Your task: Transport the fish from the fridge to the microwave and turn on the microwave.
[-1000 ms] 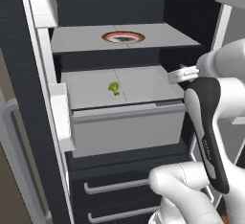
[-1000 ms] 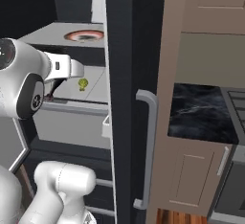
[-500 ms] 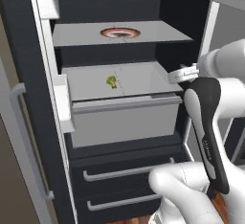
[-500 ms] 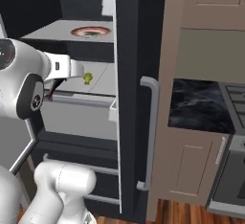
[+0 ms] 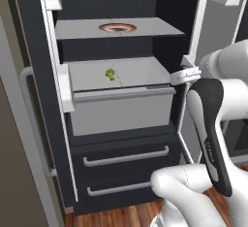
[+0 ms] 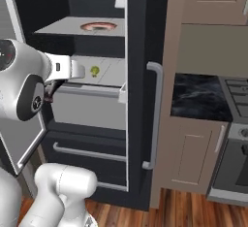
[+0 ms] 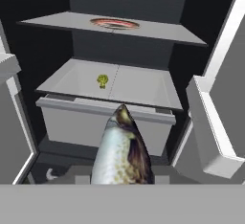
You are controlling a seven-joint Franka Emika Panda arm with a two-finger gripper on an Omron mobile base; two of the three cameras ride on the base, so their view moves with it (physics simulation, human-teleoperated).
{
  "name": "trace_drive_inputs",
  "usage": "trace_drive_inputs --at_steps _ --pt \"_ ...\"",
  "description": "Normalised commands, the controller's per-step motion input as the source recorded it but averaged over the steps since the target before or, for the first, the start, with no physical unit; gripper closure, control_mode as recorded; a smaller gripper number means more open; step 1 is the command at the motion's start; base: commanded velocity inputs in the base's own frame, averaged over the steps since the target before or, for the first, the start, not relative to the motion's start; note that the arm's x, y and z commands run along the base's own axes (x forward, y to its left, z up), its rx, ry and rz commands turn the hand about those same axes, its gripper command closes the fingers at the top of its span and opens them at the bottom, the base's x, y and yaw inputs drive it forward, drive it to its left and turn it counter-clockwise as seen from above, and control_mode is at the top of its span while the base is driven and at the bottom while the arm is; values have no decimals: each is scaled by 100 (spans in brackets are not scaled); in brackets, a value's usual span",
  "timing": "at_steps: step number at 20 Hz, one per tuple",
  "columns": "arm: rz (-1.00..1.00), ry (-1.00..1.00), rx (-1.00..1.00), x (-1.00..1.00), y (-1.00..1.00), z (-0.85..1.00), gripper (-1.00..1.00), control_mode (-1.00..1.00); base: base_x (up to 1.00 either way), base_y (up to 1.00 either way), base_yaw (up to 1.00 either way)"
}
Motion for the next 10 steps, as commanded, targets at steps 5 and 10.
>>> trace_drive_inputs --at_steps 5,10 --pt "0 0 0 0 0 0 100 100 -51 -2 0" --pt "0 0 0 0 0 0 100 100 -53 -10 0"
